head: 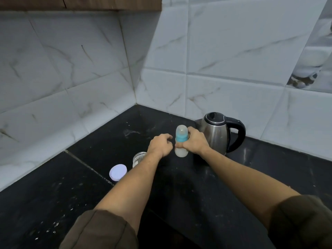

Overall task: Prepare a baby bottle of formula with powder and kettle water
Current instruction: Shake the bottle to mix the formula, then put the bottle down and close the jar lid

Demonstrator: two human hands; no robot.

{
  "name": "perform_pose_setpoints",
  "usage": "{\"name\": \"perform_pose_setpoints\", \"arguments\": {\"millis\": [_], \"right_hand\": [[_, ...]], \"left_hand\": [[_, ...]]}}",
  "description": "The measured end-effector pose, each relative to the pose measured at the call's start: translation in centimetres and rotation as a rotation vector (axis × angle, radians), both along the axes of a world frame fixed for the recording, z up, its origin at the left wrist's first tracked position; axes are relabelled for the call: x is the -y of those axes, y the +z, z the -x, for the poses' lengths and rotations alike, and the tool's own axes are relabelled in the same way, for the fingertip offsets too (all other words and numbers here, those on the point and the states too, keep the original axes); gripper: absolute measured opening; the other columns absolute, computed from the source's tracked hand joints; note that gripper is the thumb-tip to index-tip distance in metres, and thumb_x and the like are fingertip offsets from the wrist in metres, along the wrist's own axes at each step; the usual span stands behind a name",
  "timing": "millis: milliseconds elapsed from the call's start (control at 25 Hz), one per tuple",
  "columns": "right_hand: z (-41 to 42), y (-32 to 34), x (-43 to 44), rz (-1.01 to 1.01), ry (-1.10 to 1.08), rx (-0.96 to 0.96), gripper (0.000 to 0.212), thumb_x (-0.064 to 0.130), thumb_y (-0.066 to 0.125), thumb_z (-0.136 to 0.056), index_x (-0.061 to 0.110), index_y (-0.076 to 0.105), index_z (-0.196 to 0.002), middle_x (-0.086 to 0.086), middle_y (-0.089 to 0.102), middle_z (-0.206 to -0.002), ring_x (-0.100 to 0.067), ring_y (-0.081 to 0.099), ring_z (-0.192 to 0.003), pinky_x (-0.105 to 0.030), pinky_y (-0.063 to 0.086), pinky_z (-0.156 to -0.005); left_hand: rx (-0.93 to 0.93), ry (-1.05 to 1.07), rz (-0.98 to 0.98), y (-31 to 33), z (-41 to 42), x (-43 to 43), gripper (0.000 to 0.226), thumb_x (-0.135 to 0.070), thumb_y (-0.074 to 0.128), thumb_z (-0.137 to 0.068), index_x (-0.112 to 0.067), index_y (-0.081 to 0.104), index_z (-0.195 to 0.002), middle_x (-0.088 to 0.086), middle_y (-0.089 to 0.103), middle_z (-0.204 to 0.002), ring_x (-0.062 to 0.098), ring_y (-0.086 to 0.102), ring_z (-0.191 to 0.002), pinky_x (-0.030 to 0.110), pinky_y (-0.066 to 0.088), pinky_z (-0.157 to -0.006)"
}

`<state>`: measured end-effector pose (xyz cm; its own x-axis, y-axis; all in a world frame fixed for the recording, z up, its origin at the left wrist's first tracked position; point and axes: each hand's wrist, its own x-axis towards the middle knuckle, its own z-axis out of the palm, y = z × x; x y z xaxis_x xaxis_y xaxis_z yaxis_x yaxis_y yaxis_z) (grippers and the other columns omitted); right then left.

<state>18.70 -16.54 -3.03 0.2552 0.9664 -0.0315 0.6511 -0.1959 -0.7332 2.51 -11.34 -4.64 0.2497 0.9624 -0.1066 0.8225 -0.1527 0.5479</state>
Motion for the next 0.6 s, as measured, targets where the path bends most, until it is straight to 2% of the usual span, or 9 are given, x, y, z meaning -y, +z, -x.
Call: {"name": "perform_pose_setpoints", "arguments": {"millis": [200,360,440,600], "right_hand": [[-0.1,-3.5,0.7,0.135,0.013,0.048,0.068,0.026,0.094,-0.074,0.018,0.056,-0.129,-0.004,0.067,-0.123,-0.021,0.062,-0.110,-0.040,0.054,-0.095],[0.1,-4.8,0.8,0.164,0.034,0.072,0.066,0.026,0.095,-0.072,0.016,0.057,-0.125,-0.005,0.068,-0.120,-0.020,0.061,-0.103,-0.037,0.054,-0.090],[0.2,-5.3,0.8,0.178,0.038,0.076,0.065,0.026,0.095,-0.071,0.016,0.057,-0.123,-0.005,0.068,-0.120,-0.023,0.064,-0.106,-0.038,0.055,-0.089],[0.1,-6.2,0.7,0.205,0.033,0.069,0.068,0.025,0.095,-0.072,0.016,0.055,-0.127,-0.007,0.067,-0.124,-0.026,0.065,-0.115,-0.042,0.056,-0.096]], "left_hand": [[0.027,-0.040,0.156,-3.0,-0.5,1.0,0.040,-0.016,0.059,-0.089,-0.034,0.068,-0.123,-0.002,0.080,-0.084,0.013,0.075,-0.077,0.030,0.057,-0.081],[0.011,-0.080,0.222,-4.0,-0.7,1.2,0.023,-0.018,0.060,-0.089,-0.033,0.072,-0.101,-0.003,0.081,-0.084,0.012,0.076,-0.076,0.038,0.058,-0.093],[-0.013,-0.090,0.231,-4.3,-0.8,1.1,0.024,-0.018,0.061,-0.088,-0.032,0.072,-0.104,-0.004,0.080,-0.084,0.012,0.076,-0.077,0.039,0.058,-0.093],[-0.052,-0.049,0.215,-4.4,-0.5,0.2,0.040,-0.016,0.060,-0.092,-0.030,0.067,-0.129,-0.003,0.080,-0.085,0.014,0.075,-0.084,0.037,0.057,-0.094]]}}
